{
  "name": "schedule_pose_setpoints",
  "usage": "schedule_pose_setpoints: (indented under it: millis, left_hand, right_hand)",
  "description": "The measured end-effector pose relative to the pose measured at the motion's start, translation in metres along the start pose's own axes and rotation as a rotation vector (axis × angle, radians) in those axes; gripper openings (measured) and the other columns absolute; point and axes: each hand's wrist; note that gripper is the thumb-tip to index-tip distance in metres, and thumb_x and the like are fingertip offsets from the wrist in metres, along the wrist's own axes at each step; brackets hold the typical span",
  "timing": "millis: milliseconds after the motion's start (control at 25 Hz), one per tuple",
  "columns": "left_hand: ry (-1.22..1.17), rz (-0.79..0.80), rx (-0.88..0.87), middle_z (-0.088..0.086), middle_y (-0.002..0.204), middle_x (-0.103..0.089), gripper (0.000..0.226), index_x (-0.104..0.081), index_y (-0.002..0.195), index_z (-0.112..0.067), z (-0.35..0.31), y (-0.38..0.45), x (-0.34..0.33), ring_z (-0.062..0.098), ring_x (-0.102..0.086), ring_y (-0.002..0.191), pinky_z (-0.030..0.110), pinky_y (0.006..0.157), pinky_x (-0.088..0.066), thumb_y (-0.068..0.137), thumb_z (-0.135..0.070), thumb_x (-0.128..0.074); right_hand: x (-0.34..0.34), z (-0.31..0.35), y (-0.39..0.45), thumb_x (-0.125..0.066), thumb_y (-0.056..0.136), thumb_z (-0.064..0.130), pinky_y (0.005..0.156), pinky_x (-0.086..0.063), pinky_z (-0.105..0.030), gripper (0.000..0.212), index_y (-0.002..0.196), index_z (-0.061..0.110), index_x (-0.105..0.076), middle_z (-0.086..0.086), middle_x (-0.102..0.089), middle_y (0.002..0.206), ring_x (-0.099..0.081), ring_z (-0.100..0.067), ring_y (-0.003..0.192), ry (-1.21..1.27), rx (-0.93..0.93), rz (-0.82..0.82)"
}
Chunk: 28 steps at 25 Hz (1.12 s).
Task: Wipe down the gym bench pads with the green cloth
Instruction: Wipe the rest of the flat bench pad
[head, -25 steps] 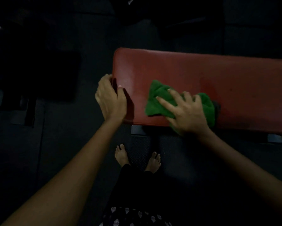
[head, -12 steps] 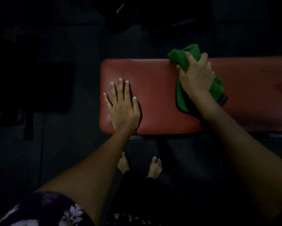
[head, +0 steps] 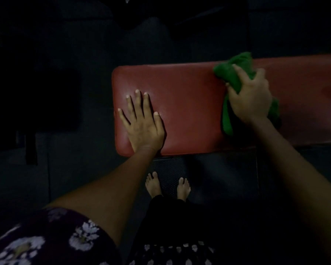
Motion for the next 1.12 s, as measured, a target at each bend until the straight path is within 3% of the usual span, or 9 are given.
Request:
schedule_pose_setpoints:
  millis: [120,240,400,600,800,880,1000,1040,1120]
  left_hand:
    - [0.005,0.011,-0.004,0.008,0.156,-0.022,0.061,-0.028,0.147,-0.012,-0.001,0.001,0.002,0.029,-0.014,0.144,0.05,0.114,-0.001,0.091,-0.035,-0.022]
    - [0.01,0.01,-0.006,0.008,0.156,-0.023,0.06,-0.029,0.147,-0.012,0.0,0.001,0.002,0.029,-0.015,0.144,0.051,0.114,-0.002,0.091,-0.035,-0.023]
    - [0.023,0.017,0.012,0.006,0.157,-0.019,0.062,-0.026,0.148,-0.013,0.0,0.0,0.003,0.026,-0.011,0.145,0.049,0.115,0.001,0.091,-0.037,-0.02]
    - [0.026,0.028,0.014,0.003,0.157,-0.019,0.06,-0.024,0.149,-0.016,-0.001,0.0,0.007,0.024,-0.009,0.145,0.048,0.115,0.002,0.092,-0.036,-0.025]
    - [-0.031,0.076,0.109,0.005,0.157,-0.017,0.059,-0.024,0.148,-0.015,-0.009,0.004,0.019,0.023,-0.005,0.146,0.05,0.116,0.003,0.093,-0.029,-0.039]
    - [-0.004,0.097,0.2,0.008,0.159,-0.006,0.066,-0.017,0.149,-0.008,-0.036,0.003,0.017,0.024,0.0,0.146,0.051,0.115,0.005,0.094,-0.032,-0.042]
    - [-0.084,0.075,0.094,0.008,0.159,0.004,0.07,-0.009,0.15,-0.008,-0.104,-0.012,-0.002,0.023,0.005,0.146,0.047,0.113,0.013,0.095,-0.037,-0.041]
    - [-0.123,0.085,0.042,0.007,0.159,0.004,0.068,-0.008,0.15,-0.01,-0.125,-0.019,-0.011,0.023,0.006,0.146,0.046,0.112,0.015,0.096,-0.037,-0.039]
    - [-0.128,0.114,-0.018,0.004,0.159,0.0,0.062,-0.008,0.151,-0.014,-0.153,-0.03,-0.027,0.024,0.005,0.146,0.05,0.111,0.015,0.097,-0.037,-0.03]
  right_hand:
    - [-0.012,0.036,-0.026,-0.046,0.094,0.04,0.09,-0.039,-0.043,0.053,0.144,0.032,-0.031,-0.018,-0.034,0.139,-0.044,-0.036,0.114,0.001,-0.177,-0.034]
    - [-0.023,0.068,-0.069,-0.053,0.089,0.035,0.075,-0.043,-0.04,0.053,0.141,0.029,-0.04,-0.02,-0.045,0.133,-0.053,-0.035,0.099,-0.005,0.242,0.005]
    - [-0.013,-0.02,-0.079,-0.041,0.084,0.038,0.055,-0.045,-0.035,0.051,0.131,0.024,-0.055,-0.024,-0.058,0.111,-0.054,-0.035,0.072,-0.089,0.638,0.02]
    - [-0.006,-0.036,-0.057,-0.051,0.091,0.039,0.081,-0.044,-0.041,0.052,0.141,0.031,-0.039,-0.019,-0.041,0.133,-0.05,-0.035,0.103,0.02,0.044,0.012]
    - [-0.01,-0.067,-0.076,-0.044,0.081,0.034,0.062,-0.044,-0.037,0.053,0.133,0.026,-0.051,-0.02,-0.054,0.119,-0.054,-0.033,0.081,-0.069,0.792,0.075]
    - [0.006,-0.118,-0.05,-0.042,0.085,0.038,0.067,-0.046,-0.038,0.053,0.136,0.026,-0.048,-0.022,-0.052,0.122,-0.053,-0.037,0.086,-0.079,0.688,0.097]
    - [0.018,-0.132,-0.028,-0.049,0.092,0.039,0.086,-0.044,-0.045,0.051,0.141,0.03,-0.038,-0.019,-0.039,0.134,-0.046,-0.039,0.108,0.002,0.023,0.058]
    - [0.018,-0.119,-0.026,-0.05,0.093,0.039,0.087,-0.043,-0.046,0.052,0.142,0.03,-0.037,-0.018,-0.038,0.135,-0.045,-0.037,0.11,-0.012,0.01,0.054]
    - [0.016,-0.097,-0.028,-0.05,0.093,0.037,0.079,-0.043,-0.043,0.051,0.141,0.029,-0.038,-0.018,-0.041,0.132,-0.048,-0.036,0.104,-0.063,0.389,0.065]
Point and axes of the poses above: each hand's wrist, its own y-axis towards the middle knuckle, its own x-axis out of the back of the hand, z = x × y
